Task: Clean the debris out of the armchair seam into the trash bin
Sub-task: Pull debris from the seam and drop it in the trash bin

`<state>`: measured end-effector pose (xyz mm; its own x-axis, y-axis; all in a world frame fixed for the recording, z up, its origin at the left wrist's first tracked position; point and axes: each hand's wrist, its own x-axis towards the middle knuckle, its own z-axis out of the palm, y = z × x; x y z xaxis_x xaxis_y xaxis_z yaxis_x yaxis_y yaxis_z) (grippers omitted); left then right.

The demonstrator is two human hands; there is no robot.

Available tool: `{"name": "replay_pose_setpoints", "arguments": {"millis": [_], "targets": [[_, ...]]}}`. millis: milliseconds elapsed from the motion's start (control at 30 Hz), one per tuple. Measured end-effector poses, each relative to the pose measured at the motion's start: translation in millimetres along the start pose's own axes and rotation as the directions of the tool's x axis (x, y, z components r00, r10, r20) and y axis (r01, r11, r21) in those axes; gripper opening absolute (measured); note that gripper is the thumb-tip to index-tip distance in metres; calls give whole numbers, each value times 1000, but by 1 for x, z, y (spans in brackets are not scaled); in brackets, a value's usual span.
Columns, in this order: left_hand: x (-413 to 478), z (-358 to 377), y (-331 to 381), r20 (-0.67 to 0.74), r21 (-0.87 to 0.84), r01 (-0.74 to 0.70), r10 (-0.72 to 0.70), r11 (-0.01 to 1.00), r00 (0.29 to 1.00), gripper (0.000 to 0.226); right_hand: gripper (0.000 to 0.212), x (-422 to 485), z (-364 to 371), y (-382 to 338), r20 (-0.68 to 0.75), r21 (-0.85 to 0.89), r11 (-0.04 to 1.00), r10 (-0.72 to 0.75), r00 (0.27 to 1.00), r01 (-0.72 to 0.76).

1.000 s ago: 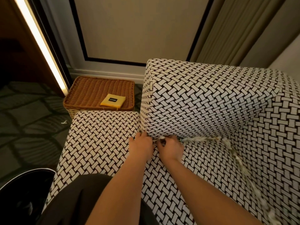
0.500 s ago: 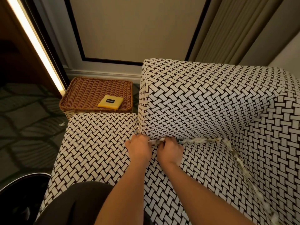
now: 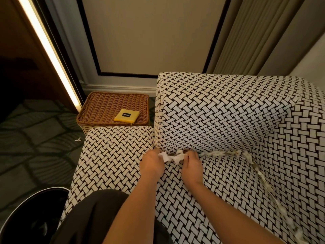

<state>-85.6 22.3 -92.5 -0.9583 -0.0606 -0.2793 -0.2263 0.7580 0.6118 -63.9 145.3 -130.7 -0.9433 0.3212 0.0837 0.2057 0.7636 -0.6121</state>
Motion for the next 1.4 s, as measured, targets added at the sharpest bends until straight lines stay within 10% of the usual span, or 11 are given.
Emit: {"name": "replay_pose_setpoints", "arguments": {"millis": [433,733,1200,1400], "targets": [[-22,13,5,23,-39,-41,42,998,999,45,14,-31,-8,18,-24,127,988,-83,996,85],[-19,34,-3,59,438,-193,186,878,981,50,54,-16,-3,3,22,-436,900,26,999,-14],[0,34,0,-161,25,-110,113,994,980,15,28,9,8,5,-36,-428,904,-23,999,6],[-10,33,5,-172,-198,-142,108,970,979,20,49,3,12,9,-42,-37,993,-118,992,116]]}}
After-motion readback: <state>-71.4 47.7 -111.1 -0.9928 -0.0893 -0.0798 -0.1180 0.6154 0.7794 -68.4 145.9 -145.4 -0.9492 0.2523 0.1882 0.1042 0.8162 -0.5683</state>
